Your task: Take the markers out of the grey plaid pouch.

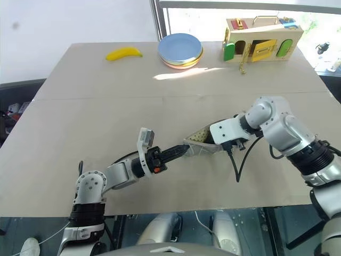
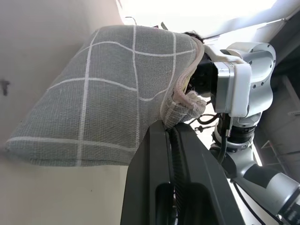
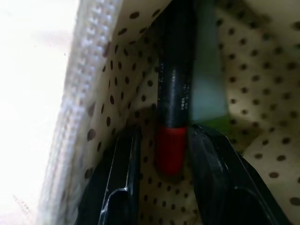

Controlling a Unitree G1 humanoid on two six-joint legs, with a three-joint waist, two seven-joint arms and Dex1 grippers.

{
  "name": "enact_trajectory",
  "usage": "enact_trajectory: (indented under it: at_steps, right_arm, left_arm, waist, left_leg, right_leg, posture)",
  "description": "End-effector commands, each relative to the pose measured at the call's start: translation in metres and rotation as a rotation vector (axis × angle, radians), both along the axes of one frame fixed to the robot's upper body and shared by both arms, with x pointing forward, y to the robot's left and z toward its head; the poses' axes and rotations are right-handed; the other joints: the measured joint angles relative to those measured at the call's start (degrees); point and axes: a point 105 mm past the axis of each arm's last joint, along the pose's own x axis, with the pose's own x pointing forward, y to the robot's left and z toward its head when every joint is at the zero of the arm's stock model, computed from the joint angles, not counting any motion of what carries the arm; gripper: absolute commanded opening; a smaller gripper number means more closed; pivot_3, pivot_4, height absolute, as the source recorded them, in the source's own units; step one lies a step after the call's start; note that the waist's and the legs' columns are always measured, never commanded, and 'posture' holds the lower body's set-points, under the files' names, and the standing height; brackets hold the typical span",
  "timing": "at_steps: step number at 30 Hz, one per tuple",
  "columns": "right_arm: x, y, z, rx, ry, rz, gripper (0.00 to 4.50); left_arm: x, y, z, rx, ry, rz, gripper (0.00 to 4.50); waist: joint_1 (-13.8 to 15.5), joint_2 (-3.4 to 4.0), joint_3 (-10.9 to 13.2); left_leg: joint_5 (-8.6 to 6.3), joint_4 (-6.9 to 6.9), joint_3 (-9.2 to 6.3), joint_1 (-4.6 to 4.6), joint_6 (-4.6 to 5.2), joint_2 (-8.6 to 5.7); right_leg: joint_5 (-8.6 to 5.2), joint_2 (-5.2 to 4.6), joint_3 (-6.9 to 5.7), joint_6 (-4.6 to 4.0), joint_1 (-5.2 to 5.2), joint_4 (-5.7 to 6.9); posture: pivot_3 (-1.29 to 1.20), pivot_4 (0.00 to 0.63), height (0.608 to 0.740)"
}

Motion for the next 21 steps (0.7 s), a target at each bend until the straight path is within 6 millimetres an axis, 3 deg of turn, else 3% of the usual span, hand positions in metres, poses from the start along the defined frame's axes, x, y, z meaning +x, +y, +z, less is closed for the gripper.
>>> enact_trajectory:
  at_steps: [1,13,18,21]
  right_arm:
    - [0.004,0.0,-0.004,-0.034,-0.01,0.015,1.61]
    - [0.0,0.0,-0.035,-0.09,0.048,0.033,1.61]
    - [-0.003,0.001,-0.035,-0.074,0.059,0.035,0.33]
    - [0.0,0.002,-0.024,-0.041,0.018,0.025,0.33]
  left_arm:
    - [-0.002,-0.001,0.004,-0.024,-0.019,-0.002,0.0]
    - [-0.002,-0.001,0.004,-0.028,-0.019,0.009,0.0]
    - [-0.003,0.0,0.003,-0.031,-0.015,0.016,0.0]
    - [-0.002,0.0,0.003,-0.031,-0.015,0.021,0.0]
  waist:
    - [-0.2,0.0,0.0]
    - [-0.9,-0.08,-0.1]
    - [-0.9,-0.12,-0.1]
    - [-0.9,-0.13,-0.1]
  left_leg:
    - [0.0,0.0,0.0,0.0,0.0,0.0]
    - [0.0,0.01,0.0,0.28,0.0,0.0]
    - [-0.01,-0.05,0.0,0.7,-0.01,0.01]
    - [0.0,-0.03,-0.01,0.7,-0.01,0.01]
  right_leg:
    - [0.0,0.0,0.0,0.0,0.0,0.0]
    - [0.0,0.0,0.0,0.0,0.25,0.01]
    - [0.0,0.03,0.05,0.0,0.62,-0.01]
    - [0.0,0.03,0.08,0.0,0.62,0.03]
  posture:
    - [0.0,0.15,0.74]
    - [0.0,0.15,0.74]
    - [0.0,0.15,0.74]
    - [0.0,0.15,0.74]
